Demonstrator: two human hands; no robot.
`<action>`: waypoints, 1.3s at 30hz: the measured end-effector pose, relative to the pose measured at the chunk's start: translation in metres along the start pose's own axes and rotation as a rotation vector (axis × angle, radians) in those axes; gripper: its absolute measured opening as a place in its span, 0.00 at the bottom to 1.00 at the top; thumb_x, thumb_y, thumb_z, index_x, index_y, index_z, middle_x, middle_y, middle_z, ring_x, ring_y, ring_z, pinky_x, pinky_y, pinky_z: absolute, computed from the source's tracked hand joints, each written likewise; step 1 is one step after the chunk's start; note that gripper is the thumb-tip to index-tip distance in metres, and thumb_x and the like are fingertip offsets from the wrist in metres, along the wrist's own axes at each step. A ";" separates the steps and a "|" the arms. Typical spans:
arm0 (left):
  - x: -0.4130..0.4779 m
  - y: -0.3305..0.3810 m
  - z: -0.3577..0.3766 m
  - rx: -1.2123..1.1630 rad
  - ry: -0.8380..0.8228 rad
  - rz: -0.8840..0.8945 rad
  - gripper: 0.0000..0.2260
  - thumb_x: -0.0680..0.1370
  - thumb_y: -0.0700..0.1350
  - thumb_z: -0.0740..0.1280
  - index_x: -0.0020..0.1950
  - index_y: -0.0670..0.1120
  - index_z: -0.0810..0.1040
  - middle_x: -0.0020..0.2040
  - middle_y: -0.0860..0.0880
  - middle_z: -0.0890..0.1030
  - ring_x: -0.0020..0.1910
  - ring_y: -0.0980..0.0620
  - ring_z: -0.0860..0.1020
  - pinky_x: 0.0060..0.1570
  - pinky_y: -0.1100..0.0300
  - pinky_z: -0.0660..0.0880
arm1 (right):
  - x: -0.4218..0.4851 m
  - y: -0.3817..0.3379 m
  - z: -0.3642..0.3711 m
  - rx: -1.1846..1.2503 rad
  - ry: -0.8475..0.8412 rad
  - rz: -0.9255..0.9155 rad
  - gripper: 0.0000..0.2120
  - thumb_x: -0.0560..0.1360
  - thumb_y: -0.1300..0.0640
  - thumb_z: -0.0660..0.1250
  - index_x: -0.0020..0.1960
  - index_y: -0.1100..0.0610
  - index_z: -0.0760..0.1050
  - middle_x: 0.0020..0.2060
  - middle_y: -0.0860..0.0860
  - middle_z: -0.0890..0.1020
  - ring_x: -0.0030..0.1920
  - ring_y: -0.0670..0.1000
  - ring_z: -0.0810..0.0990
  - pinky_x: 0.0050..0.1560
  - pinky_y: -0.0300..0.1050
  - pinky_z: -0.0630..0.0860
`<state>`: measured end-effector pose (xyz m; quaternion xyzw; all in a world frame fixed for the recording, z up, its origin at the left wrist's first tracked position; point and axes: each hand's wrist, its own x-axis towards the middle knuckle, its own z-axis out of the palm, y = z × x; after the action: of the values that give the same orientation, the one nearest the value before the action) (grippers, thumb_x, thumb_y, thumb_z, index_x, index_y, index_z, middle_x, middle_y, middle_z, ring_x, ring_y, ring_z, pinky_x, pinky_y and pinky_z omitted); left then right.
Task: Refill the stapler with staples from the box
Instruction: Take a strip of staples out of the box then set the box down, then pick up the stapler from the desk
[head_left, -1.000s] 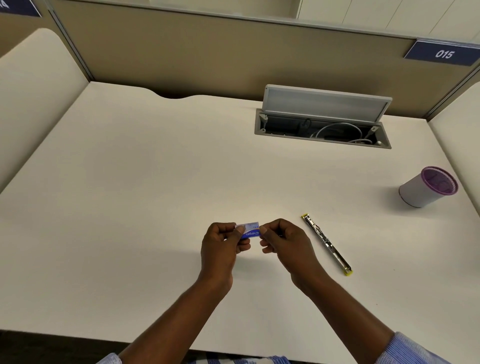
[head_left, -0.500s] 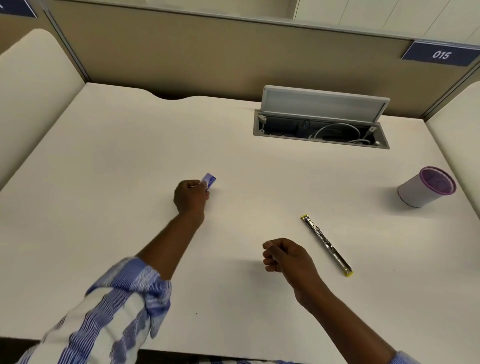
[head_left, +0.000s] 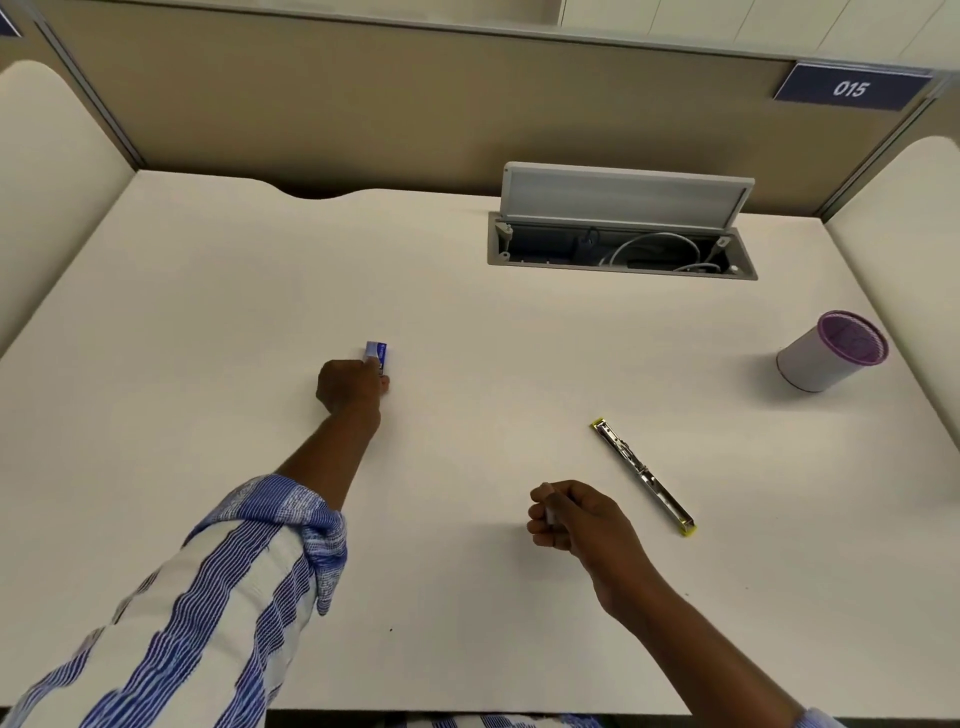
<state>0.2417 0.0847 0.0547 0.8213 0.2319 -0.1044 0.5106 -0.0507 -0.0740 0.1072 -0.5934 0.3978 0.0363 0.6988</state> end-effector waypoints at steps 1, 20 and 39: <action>-0.001 -0.001 -0.001 -0.008 -0.001 -0.001 0.23 0.80 0.57 0.66 0.33 0.42 0.78 0.33 0.44 0.85 0.41 0.43 0.87 0.48 0.54 0.80 | 0.000 -0.001 0.000 0.026 -0.006 0.003 0.10 0.80 0.54 0.68 0.50 0.61 0.83 0.42 0.56 0.85 0.42 0.53 0.86 0.49 0.49 0.85; -0.222 -0.041 0.003 0.260 -0.700 0.815 0.11 0.79 0.38 0.68 0.61 0.46 0.81 0.51 0.48 0.78 0.45 0.56 0.77 0.46 0.70 0.72 | 0.003 -0.021 -0.028 0.538 -0.121 0.193 0.31 0.80 0.38 0.63 0.64 0.66 0.76 0.51 0.67 0.85 0.50 0.63 0.87 0.51 0.56 0.85; -0.255 -0.041 0.048 -0.337 -0.638 -0.073 0.04 0.76 0.33 0.67 0.41 0.38 0.78 0.35 0.42 0.80 0.29 0.49 0.75 0.27 0.57 0.72 | 0.009 -0.017 -0.098 -0.204 0.087 -0.129 0.11 0.79 0.48 0.69 0.53 0.56 0.80 0.47 0.55 0.88 0.43 0.51 0.87 0.44 0.47 0.81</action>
<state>0.0032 -0.0131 0.1046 0.6429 0.1040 -0.3337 0.6815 -0.0858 -0.1665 0.1174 -0.6870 0.3828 0.0057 0.6177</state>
